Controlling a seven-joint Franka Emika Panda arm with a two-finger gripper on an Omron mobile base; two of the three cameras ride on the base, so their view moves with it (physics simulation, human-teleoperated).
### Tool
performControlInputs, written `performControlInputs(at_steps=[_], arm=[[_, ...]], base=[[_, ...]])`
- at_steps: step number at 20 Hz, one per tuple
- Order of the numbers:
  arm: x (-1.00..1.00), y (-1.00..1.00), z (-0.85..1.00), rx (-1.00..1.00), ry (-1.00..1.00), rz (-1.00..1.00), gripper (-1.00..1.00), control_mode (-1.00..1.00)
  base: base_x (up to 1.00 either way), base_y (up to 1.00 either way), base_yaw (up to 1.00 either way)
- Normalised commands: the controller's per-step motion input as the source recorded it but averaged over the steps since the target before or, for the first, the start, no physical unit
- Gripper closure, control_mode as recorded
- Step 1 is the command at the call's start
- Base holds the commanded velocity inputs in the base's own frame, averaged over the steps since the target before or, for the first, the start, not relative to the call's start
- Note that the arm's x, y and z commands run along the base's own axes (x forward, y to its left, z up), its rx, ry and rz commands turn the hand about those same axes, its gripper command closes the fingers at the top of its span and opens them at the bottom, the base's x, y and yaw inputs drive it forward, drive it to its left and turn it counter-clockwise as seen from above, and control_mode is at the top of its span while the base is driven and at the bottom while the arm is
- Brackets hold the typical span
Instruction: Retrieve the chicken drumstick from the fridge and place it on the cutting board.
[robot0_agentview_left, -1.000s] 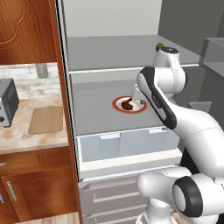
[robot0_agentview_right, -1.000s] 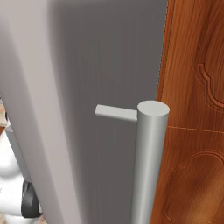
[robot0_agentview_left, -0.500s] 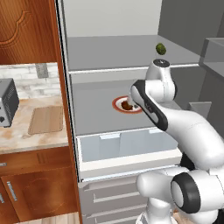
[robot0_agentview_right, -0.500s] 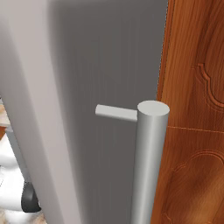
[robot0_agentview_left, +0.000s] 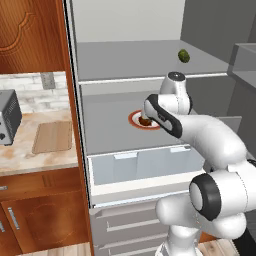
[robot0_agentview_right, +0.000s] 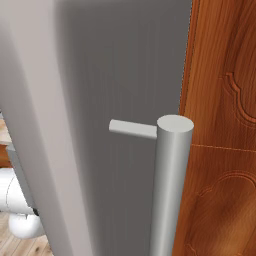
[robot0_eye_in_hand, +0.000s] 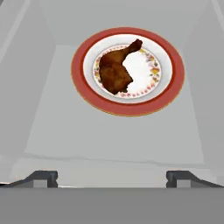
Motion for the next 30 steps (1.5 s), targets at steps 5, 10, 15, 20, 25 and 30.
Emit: performControlInputs(at_steps=[5, 10, 15, 20, 25, 30], arm=[[0.38, 0.0, -0.18, 0.0, 0.0, 0.0, -1.0, -1.0], [0.3, 0.03, -0.27, 0.0, 0.0, 0.0, -1.0, -1.0], [0.22, 0.02, -0.3, 0.0, 0.0, 0.0, -1.0, -1.0], [0.29, 0.01, -0.22, 0.0, 0.0, 0.0, -1.0, -1.0], [0.37, 0.07, -0.09, 0.0, 0.0, 0.0, -1.0, -1.0], [0.32, 0.03, -0.16, 0.0, 0.0, 0.0, -1.0, -1.0]], base=[[0.0, 0.0, 0.0], [0.0, 0.0, 0.0], [0.0, 0.0, 0.0], [0.0, 0.0, 0.0], [0.0, 0.0, 0.0], [0.0, 0.0, 0.0]])
